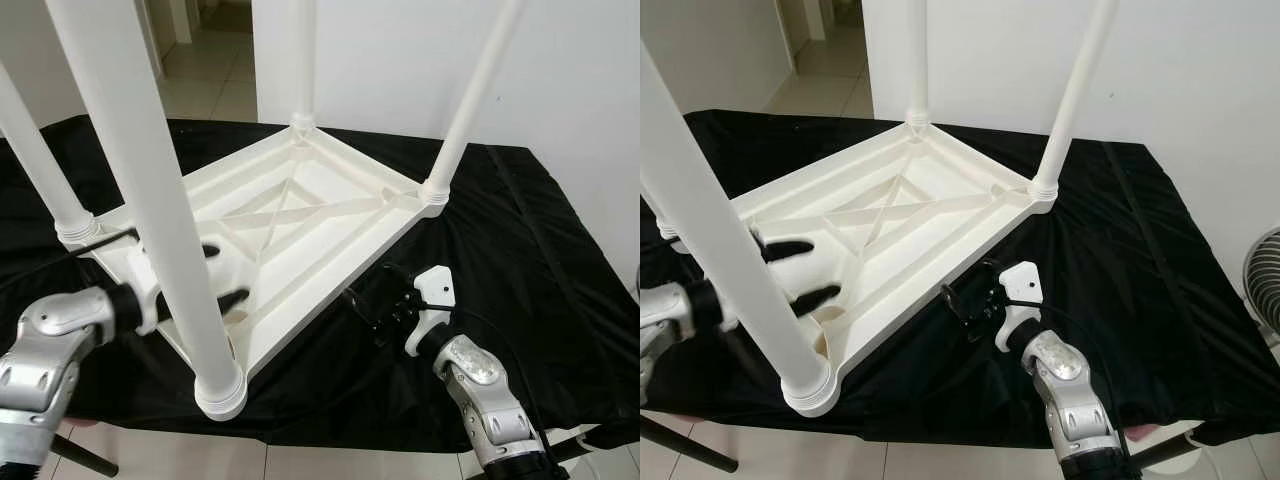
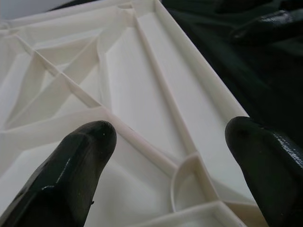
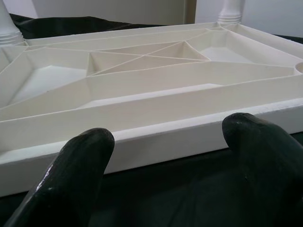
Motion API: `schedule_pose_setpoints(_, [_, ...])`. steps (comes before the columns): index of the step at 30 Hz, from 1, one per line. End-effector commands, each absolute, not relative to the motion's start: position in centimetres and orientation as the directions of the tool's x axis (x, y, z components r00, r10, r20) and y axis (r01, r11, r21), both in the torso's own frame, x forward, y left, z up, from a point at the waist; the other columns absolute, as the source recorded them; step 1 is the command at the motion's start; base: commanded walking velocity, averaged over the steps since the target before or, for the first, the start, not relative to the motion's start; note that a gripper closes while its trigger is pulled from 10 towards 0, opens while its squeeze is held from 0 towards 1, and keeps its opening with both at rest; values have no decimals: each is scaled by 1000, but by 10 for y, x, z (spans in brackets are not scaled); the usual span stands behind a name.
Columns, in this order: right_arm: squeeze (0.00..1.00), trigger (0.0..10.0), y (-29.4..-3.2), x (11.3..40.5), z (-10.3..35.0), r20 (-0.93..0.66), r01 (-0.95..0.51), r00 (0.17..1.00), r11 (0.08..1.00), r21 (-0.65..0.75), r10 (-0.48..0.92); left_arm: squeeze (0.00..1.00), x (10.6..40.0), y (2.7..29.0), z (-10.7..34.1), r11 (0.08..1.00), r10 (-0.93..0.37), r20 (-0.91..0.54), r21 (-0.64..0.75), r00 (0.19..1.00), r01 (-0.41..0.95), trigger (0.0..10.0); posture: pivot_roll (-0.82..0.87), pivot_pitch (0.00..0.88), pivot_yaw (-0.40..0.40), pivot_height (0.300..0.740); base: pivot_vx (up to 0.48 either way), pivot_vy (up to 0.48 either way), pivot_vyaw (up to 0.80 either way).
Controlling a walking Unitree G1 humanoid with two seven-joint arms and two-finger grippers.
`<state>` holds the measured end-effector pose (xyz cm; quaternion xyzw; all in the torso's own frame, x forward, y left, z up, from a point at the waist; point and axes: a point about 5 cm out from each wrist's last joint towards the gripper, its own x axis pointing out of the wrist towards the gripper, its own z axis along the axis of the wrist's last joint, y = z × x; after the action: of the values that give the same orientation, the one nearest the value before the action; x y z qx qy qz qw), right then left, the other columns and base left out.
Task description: Building children table
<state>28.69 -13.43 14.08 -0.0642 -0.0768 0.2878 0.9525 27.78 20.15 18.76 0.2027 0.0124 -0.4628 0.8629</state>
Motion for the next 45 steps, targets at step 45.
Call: schedule_pose_setpoints(45, [0,10000,-138,272,143,97,-520,837,838,-166,539,0,314,209,153,27,-744,-603,404,288,914,10000,-14,110,54,740,0,0,0])
